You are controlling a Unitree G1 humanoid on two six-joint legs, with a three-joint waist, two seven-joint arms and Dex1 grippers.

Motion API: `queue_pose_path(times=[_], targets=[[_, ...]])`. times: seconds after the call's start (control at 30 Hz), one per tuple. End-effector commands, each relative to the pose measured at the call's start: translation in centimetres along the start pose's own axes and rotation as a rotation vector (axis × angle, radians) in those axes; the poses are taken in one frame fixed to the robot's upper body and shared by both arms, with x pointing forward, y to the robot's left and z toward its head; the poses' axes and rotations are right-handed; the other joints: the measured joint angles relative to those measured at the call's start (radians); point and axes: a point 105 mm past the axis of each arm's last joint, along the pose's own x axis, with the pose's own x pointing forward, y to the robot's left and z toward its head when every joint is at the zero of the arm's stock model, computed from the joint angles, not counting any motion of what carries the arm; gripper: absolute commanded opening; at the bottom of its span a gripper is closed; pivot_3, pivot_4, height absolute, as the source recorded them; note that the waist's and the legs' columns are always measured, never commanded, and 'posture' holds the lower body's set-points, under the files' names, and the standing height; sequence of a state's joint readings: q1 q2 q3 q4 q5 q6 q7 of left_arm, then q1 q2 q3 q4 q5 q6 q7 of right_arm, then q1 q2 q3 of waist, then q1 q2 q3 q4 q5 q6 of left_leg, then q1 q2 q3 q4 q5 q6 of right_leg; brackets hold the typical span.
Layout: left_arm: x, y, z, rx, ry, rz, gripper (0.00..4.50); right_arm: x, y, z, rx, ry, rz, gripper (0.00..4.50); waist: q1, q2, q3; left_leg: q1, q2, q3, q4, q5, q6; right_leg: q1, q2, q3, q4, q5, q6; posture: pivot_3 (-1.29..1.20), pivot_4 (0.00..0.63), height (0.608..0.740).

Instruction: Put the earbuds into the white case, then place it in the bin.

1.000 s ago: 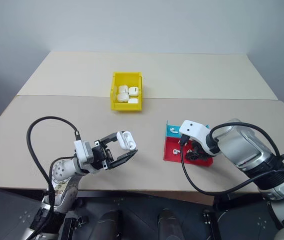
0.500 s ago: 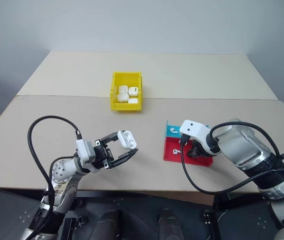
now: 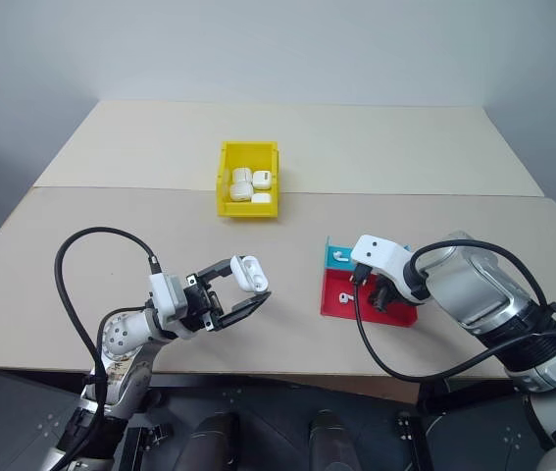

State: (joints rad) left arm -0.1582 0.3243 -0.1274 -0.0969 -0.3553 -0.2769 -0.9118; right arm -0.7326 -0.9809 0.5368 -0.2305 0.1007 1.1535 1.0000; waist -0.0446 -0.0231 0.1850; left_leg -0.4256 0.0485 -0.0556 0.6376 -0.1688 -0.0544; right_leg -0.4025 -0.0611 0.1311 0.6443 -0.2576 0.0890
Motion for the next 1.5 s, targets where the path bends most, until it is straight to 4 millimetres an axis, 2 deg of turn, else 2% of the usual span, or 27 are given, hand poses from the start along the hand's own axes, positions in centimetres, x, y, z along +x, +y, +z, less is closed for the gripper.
queue_pose_path(times=[0.03,0.13,0.23,0.4,0.53,0.67,0.77,1.0,1.5], targets=[[0.9,0.3,1.7,0.012,-0.067,-0.005,2.79,-1.9,0.0,0.7,-0.014,-0.060,-0.024,0.65,0.000,0.000,0.000,0.000,0.000,0.000,0.000,0.000,0.000,0.000,0.000,0.000,0.000,0.000,0.000,0.00,0.150,0.740],[1.6,0.4,2.7,-0.010,-0.112,-0.007,2.79,-4.5,0.2,1.9,-0.041,-0.164,-0.031,0.65,0.003,0.000,0.000,-0.003,0.000,0.000,-0.001,0.000,0.000,-0.003,0.000,0.000,0.000,0.000,0.000,0.00,0.150,0.740],[3.1,0.4,4.9,-0.045,-0.199,-0.026,2.79,-9.5,0.9,4.3,-0.138,-0.422,-0.036,0.65,0.006,0.000,0.001,-0.005,0.000,-0.001,-0.001,0.000,0.000,-0.003,0.000,0.000,-0.002,0.000,0.001,0.00,0.150,0.740],[4.8,-0.4,7.7,-0.097,-0.276,-0.146,2.79,-15.8,2.0,6.8,-0.252,-0.894,-0.038,0.65,0.003,-0.002,0.001,-0.004,0.000,-0.003,-0.002,0.000,0.000,0.000,0.000,-0.003,-0.003,0.001,0.002,0.00,0.150,0.740],[4.5,-1.4,9.2,-0.169,-0.289,-0.281,2.79,-18.4,3.1,8.4,-0.311,-1.188,0.023,0.65,-0.008,-0.002,0.001,-0.002,0.000,-0.002,-0.002,0.000,0.000,0.000,0.001,-0.002,-0.002,0.001,0.002,0.00,0.150,0.740],[3.8,-2.0,9.6,-0.188,-0.257,-0.380,2.79,-20.2,4.7,10.1,-0.381,-1.477,0.125,0.65,-0.018,-0.002,0.001,0.000,0.000,-0.002,-0.003,0.001,0.001,0.001,0.001,-0.001,-0.001,0.001,0.001,0.00,0.150,0.740],[3.6,-2.1,9.7,-0.187,-0.240,-0.391,2.79,-20.3,5.9,10.6,-0.427,-1.588,0.201,0.65,-0.020,-0.001,0.001,0.000,0.000,-0.002,-0.003,0.001,0.001,0.001,0.001,-0.001,-0.002,0.001,0.001,0.00,0.150,0.740],[3.3,-2.3,9.9,-0.175,-0.202,-0.383,2.79,-16.8,8.0,11.5,-0.447,-1.573,0.318,0.65,-0.019,-0.001,0.001,0.000,0.000,-0.003,-0.005,0.001,0.001,0.000,0.001,-0.002,-0.002,0.000,0.000,0.00,0.150,0.740],[3.4,-2.4,10.0,-0.180,-0.192,-0.369,2.79,-14.8,8.6,11.3,-0.473,-1.540,0.313,0.65,-0.018,-0.001,0.001,0.000,0.001,-0.002,-0.005,0.001,0.001,0.000,0.001,-0.002,-0.002,0.000,0.000,0.00,0.150,0.740]])
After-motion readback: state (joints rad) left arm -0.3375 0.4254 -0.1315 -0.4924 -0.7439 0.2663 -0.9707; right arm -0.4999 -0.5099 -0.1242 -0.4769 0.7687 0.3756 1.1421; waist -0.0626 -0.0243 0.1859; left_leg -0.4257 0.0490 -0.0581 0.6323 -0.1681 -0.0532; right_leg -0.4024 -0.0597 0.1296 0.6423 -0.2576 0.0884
